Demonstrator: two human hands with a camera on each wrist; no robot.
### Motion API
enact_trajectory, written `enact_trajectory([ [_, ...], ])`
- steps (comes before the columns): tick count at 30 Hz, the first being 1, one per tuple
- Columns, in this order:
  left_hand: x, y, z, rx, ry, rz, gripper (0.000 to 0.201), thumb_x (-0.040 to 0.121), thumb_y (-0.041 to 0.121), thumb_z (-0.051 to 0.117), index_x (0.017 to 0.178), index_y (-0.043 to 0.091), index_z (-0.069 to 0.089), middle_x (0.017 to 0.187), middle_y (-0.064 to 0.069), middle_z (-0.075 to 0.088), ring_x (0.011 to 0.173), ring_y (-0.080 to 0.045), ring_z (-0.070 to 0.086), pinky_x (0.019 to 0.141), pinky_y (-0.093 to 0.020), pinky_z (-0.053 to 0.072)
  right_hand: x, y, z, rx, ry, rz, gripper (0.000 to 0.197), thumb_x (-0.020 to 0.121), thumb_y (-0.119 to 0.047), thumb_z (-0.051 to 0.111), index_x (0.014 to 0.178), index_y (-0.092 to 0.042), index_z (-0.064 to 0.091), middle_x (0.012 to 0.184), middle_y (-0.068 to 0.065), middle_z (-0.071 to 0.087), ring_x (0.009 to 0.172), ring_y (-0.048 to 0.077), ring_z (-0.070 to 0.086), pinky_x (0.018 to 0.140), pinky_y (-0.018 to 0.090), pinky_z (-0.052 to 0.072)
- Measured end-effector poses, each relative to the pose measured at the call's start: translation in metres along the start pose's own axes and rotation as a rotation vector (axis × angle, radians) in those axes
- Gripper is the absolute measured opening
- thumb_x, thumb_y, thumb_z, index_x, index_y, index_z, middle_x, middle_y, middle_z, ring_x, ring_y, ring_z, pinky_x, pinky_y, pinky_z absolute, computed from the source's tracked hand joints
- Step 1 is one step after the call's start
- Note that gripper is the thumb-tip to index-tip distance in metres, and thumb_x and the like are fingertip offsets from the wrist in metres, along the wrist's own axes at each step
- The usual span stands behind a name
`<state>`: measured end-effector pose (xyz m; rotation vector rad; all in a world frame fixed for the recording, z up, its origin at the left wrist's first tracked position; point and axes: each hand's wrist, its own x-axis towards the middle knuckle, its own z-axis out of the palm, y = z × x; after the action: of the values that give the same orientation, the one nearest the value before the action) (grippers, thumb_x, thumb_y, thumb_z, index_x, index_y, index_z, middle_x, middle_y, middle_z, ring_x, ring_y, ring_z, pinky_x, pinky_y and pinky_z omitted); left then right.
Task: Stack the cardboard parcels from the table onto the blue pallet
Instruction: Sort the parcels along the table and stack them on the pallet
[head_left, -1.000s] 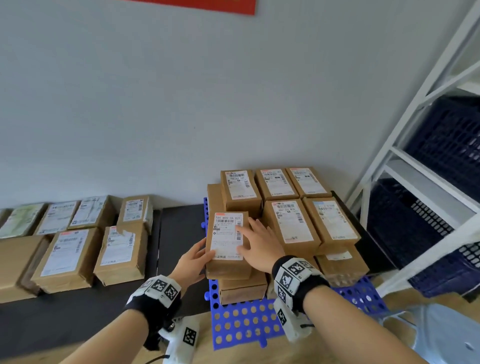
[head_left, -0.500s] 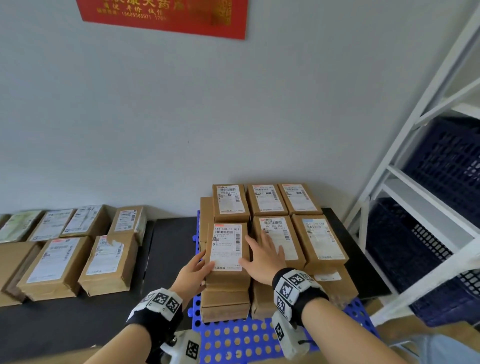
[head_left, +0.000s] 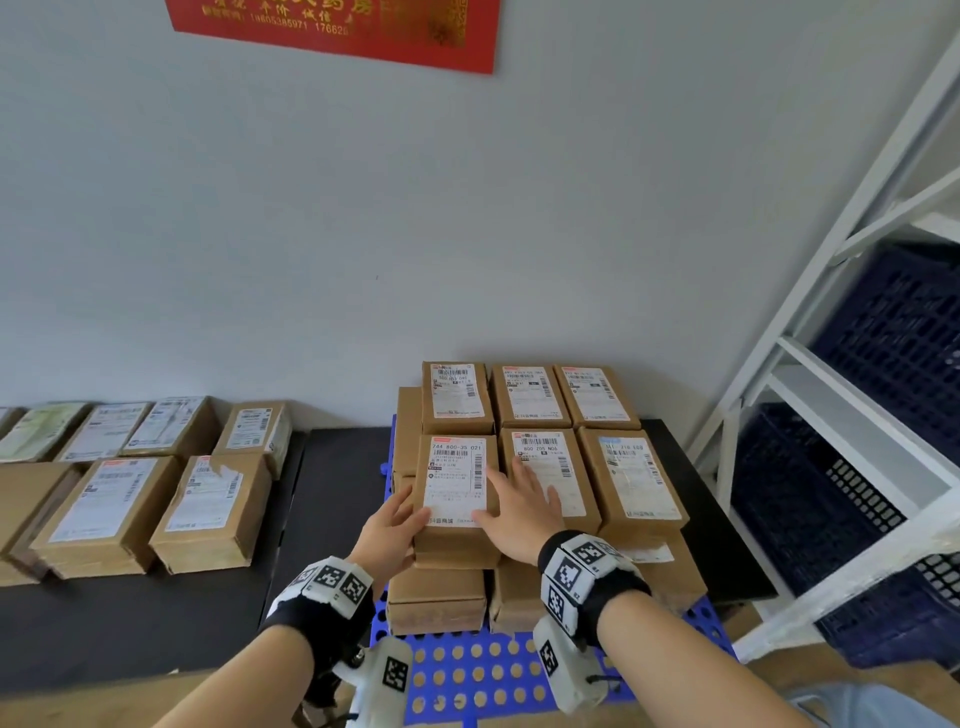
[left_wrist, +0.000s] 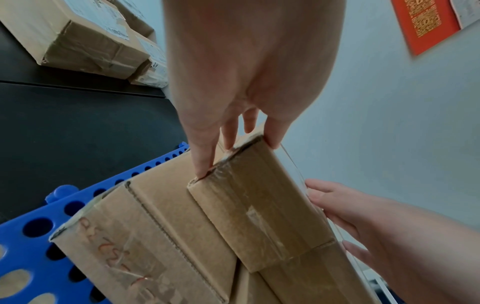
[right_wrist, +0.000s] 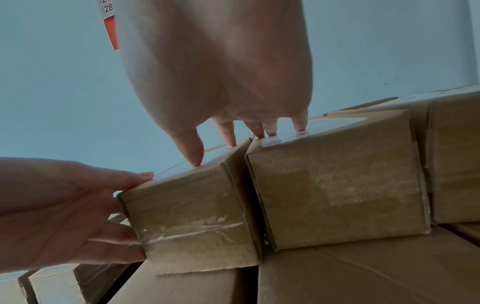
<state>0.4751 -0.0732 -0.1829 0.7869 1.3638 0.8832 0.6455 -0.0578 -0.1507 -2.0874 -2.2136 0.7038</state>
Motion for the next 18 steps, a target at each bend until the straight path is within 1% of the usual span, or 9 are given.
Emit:
enact_trajectory([
  [4,0.001,-0.001,0.007,0.002,0.016,0.025,0.048,0.095,0.015,0.052,0.139,0.026,0.038,0.105,0.009,0.062,0.088,-0.011,0.059,0.067,-0.027,0.048,0.000,0.002,0.002,-0.002,0.026,-0.014,0.060,0.096,-0.039,0.041,0.149,-0.029,0.014,0.160,0.004,-0.007,0.147,0.022,-0.006,0.117,0.049,-0.001],
  [5,0.001,-0.002,0.009,0.005,0.017,0.034,0.047,0.095,0.015,0.052,0.139,0.026,0.039,0.103,0.010,0.061,0.086,-0.009,0.060,0.067,-0.026,0.048,0.000,0.003,0.003,0.001,0.035,-0.019,0.059,0.096,-0.038,0.041,0.149,-0.028,0.015,0.160,0.004,-0.006,0.147,0.022,-0.005,0.117,0.049,0.000],
  [8,-0.003,0.001,0.011,0.025,0.031,0.050,0.045,0.095,0.015,0.051,0.138,0.024,0.040,0.112,0.005,0.060,0.086,-0.007,0.059,0.069,-0.027,0.049,0.000,0.003,0.003,0.005,0.044,-0.030,0.058,0.097,-0.038,0.041,0.149,-0.028,0.017,0.160,0.004,-0.005,0.147,0.022,-0.004,0.117,0.049,0.000],
  [9,-0.003,0.001,0.010,0.037,0.038,0.052,0.046,0.095,0.016,0.051,0.139,0.024,0.040,0.119,0.003,0.059,0.090,-0.008,0.059,0.075,-0.030,0.050,0.000,0.003,0.004,0.008,0.044,-0.028,0.058,0.097,-0.038,0.041,0.149,-0.028,0.017,0.160,0.004,-0.005,0.147,0.022,-0.004,0.117,0.049,0.001],
  [11,-0.006,0.003,0.006,0.062,0.049,0.039,0.051,0.095,0.020,0.051,0.142,0.025,0.035,0.133,-0.001,0.054,0.110,-0.017,0.056,0.092,-0.038,0.045,0.001,0.001,0.004,0.017,0.042,-0.019,0.059,0.097,-0.038,0.041,0.149,-0.027,0.017,0.160,0.005,-0.003,0.147,0.022,-0.004,0.117,0.049,0.001],
  [13,-0.009,0.005,0.000,0.091,0.057,0.037,0.053,0.094,0.024,0.052,0.144,0.025,0.033,0.138,-0.003,0.050,0.123,-0.022,0.049,0.101,-0.042,0.040,0.001,-0.003,0.004,0.028,0.051,-0.027,0.061,0.096,-0.037,0.042,0.150,-0.025,0.016,0.160,0.006,0.002,0.147,0.023,0.000,0.117,0.049,0.003],
  [15,-0.013,0.006,-0.009,0.113,0.068,0.050,0.053,0.093,0.026,0.054,0.143,0.025,0.035,0.136,-0.003,0.052,0.121,-0.022,0.050,0.101,-0.041,0.042,0.001,-0.011,0.003,0.062,0.086,-0.069,0.060,0.096,-0.036,0.043,0.149,-0.022,0.019,0.158,0.005,0.013,0.146,0.023,0.012,0.118,0.047,0.012],
  [17,-0.018,0.009,-0.021,0.116,0.097,0.072,0.053,0.093,0.024,0.054,0.143,0.022,0.035,0.131,-0.004,0.055,0.111,-0.017,0.055,0.094,-0.035,0.044,0.001,-0.023,0.002,0.116,0.114,-0.124,0.058,0.096,-0.033,0.045,0.148,-0.019,0.023,0.154,0.003,0.024,0.140,0.023,0.028,0.114,0.042,0.027],
  [18,-0.021,0.011,-0.027,0.111,0.113,0.077,0.053,0.094,0.023,0.054,0.143,0.021,0.034,0.133,-0.006,0.053,0.111,-0.018,0.054,0.092,-0.033,0.043,0.001,-0.030,0.002,0.149,0.115,-0.150,0.057,0.097,-0.032,0.045,0.148,-0.018,0.024,0.153,0.003,0.026,0.138,0.022,0.031,0.112,0.040,0.032],
])
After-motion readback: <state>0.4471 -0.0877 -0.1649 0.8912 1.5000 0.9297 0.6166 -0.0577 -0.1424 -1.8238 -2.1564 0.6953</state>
